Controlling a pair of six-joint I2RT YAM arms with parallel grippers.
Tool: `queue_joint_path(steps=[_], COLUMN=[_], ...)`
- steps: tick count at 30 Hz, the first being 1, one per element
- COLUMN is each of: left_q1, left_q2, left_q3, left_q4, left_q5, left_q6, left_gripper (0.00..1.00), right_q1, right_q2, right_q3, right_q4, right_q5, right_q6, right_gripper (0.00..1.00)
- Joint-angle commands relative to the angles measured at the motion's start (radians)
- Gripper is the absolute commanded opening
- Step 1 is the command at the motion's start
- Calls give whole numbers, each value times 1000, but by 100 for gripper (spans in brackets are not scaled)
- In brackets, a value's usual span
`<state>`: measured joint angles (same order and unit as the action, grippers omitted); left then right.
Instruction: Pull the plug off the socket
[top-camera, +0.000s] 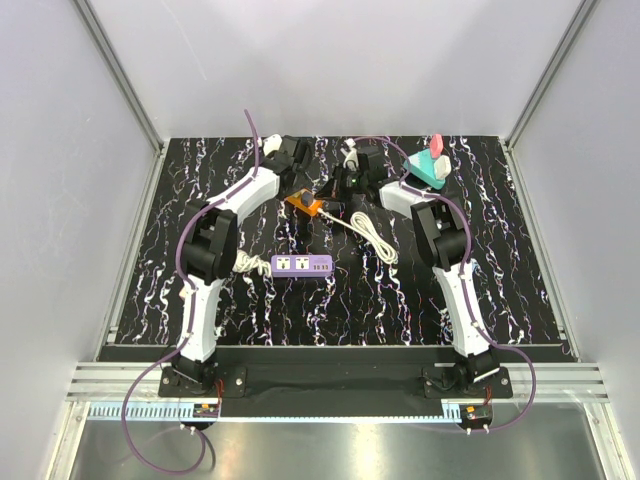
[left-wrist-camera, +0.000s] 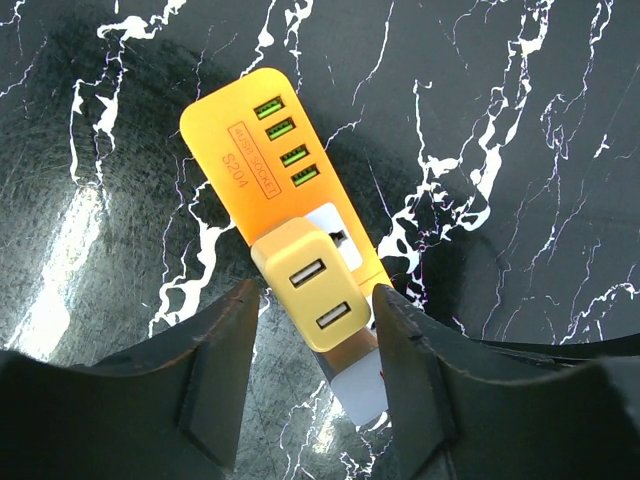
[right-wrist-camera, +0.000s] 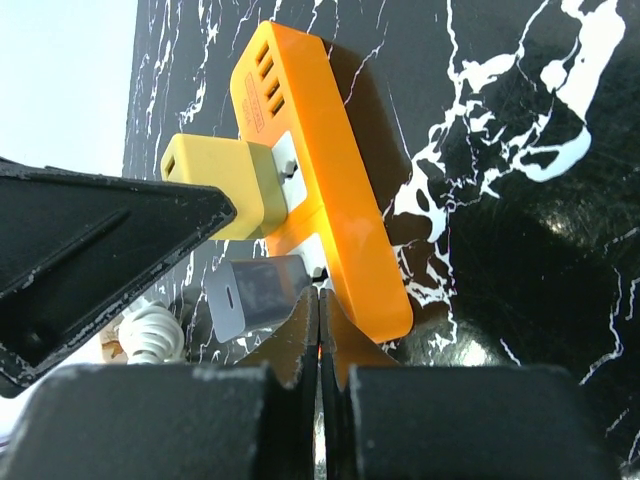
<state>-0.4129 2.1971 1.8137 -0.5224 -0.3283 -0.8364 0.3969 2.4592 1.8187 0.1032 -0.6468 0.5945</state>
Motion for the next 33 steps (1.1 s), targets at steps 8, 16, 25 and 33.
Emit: queue_joint_path(steps=[8, 16, 25, 33], left_q1=[6, 8, 8, 5], left_q2=[30, 36, 26, -3], left_q3=[76, 85, 98, 85], left_q4=[15, 9, -4, -4], left_q5=[0, 31, 72, 136], left_q6=[25, -1, 28, 49], left_gripper=[44, 16, 0, 0], right_q1=[20, 29, 40, 39], right_q2=[26, 38, 75, 130], right_q3=[47, 68, 131, 205], right_q4=[-62, -97, -187, -284], right_q5=[35, 62, 62, 65], right_q6=[-59, -82, -101, -110], right_gripper=[0, 0, 0, 0])
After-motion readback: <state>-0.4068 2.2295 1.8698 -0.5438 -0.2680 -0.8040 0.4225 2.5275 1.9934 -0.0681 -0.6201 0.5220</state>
